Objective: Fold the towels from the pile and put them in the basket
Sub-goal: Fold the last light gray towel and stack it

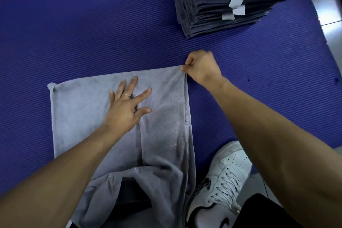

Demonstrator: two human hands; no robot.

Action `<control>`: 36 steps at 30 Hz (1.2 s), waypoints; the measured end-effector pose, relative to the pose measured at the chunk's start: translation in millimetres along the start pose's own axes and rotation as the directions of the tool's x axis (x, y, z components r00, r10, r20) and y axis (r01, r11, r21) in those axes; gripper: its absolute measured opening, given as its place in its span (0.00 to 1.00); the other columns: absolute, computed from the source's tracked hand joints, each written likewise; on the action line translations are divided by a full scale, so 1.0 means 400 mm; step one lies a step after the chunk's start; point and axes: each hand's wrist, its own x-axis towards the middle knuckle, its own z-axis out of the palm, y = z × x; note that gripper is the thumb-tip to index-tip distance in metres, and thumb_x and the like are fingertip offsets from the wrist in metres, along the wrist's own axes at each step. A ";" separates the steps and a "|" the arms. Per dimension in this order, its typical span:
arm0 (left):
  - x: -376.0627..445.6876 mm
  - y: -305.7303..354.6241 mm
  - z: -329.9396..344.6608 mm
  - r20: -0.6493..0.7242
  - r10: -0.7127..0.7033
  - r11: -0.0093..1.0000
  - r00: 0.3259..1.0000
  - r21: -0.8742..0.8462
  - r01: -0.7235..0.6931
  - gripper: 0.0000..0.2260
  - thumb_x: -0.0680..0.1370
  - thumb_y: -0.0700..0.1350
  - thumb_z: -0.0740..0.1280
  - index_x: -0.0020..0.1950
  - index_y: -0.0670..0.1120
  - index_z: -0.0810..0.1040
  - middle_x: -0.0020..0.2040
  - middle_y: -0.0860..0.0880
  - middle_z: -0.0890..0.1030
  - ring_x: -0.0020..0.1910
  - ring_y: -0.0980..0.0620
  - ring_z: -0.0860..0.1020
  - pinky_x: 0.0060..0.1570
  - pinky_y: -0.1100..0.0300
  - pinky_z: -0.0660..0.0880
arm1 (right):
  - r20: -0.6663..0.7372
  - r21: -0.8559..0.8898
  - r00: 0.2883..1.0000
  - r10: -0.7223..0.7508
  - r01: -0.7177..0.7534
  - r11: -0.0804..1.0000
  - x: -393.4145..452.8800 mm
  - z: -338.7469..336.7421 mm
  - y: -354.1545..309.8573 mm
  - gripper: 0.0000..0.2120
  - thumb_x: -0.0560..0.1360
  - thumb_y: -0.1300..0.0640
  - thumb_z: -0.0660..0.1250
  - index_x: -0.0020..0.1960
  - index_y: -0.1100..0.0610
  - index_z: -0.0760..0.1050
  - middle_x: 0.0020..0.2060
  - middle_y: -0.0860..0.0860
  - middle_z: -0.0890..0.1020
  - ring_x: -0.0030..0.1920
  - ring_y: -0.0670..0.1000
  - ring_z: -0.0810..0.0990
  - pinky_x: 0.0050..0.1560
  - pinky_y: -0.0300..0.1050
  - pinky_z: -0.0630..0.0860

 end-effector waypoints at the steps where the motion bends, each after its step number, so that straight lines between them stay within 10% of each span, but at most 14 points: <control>1: -0.001 0.001 -0.002 -0.013 0.005 1.000 1.000 -0.002 -0.005 0.26 0.77 0.60 0.65 0.74 0.64 0.64 0.81 0.54 0.48 0.80 0.48 0.41 0.75 0.40 0.39 | -0.013 -0.092 1.000 -0.021 0.020 0.996 -0.006 0.000 -0.010 0.05 0.74 0.55 0.72 0.45 0.57 0.78 0.43 0.51 0.81 0.42 0.51 0.81 0.44 0.50 0.81; 13: -0.080 -0.168 -0.201 -0.013 0.129 0.987 0.992 -0.095 -0.130 0.13 0.78 0.51 0.69 0.62 0.54 0.81 0.63 0.56 0.79 0.64 0.56 0.75 0.65 0.55 0.71 | 0.217 -0.124 0.936 -0.276 0.307 0.944 -0.105 0.146 -0.234 0.04 0.73 0.63 0.66 0.44 0.58 0.79 0.42 0.54 0.84 0.46 0.56 0.80 0.46 0.53 0.79; 31: -0.041 -0.527 -0.362 -0.075 -0.196 0.951 0.978 -0.258 0.171 0.04 0.74 0.51 0.74 0.46 0.53 0.85 0.40 0.57 0.83 0.41 0.61 0.80 0.48 0.55 0.79 | 0.257 -0.211 0.959 -0.123 0.180 0.961 -0.122 0.420 -0.507 0.19 0.75 0.56 0.67 0.66 0.55 0.73 0.60 0.52 0.79 0.56 0.54 0.80 0.55 0.51 0.79; 36: -0.048 -0.534 -0.398 0.080 -0.334 0.744 0.939 -0.589 0.315 0.03 0.75 0.45 0.72 0.44 0.50 0.86 0.40 0.56 0.85 0.41 0.62 0.81 0.42 0.65 0.77 | 0.264 -0.335 0.963 -0.057 0.147 0.931 -0.127 0.413 -0.544 0.19 0.76 0.54 0.66 0.66 0.55 0.72 0.60 0.51 0.79 0.53 0.54 0.80 0.52 0.50 0.80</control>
